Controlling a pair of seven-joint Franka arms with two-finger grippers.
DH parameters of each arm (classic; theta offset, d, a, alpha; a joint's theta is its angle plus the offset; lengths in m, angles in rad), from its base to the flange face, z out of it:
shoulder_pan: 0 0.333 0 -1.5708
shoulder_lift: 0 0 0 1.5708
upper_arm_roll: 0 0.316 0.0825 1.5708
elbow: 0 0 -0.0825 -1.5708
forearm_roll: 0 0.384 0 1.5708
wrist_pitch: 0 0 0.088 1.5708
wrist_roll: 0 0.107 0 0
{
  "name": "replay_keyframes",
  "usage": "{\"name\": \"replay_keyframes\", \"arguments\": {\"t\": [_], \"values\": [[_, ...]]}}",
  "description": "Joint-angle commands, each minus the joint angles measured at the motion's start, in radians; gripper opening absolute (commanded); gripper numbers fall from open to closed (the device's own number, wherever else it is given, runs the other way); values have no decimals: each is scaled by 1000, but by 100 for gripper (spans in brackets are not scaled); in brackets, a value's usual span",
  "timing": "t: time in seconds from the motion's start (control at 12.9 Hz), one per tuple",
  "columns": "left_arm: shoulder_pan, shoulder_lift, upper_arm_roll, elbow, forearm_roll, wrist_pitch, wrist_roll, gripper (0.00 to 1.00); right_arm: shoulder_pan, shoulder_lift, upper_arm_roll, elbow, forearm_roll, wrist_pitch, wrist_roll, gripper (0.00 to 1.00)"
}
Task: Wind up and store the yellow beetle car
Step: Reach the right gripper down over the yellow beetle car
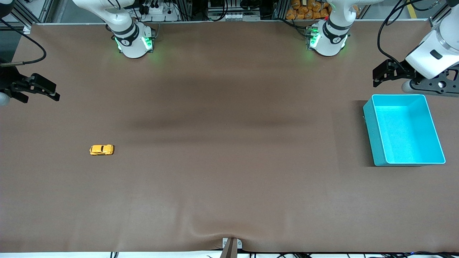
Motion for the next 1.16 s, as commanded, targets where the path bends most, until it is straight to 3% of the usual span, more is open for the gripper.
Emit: {"name": "replay_keyframes", "arguments": {"t": [0.0, 0.47, 0.85, 1.09], "values": [[-5, -16, 27, -8, -13, -7, 17, 100, -3, -38, -4, -32, -1, -4, 5, 100], [-6, -13, 33, -8, -12, -7, 17, 100, -5, -33, -4, -40, -1, -3, -5, 100], [-8, -18, 33, -8, -5, -7, 0, 100, -7, -33, 0, -198, -1, 80, -22, 100], [-6, -18, 33, -10, -5, -7, -1, 100, -17, -28, -1, -322, -3, 226, -180, 100]]}}
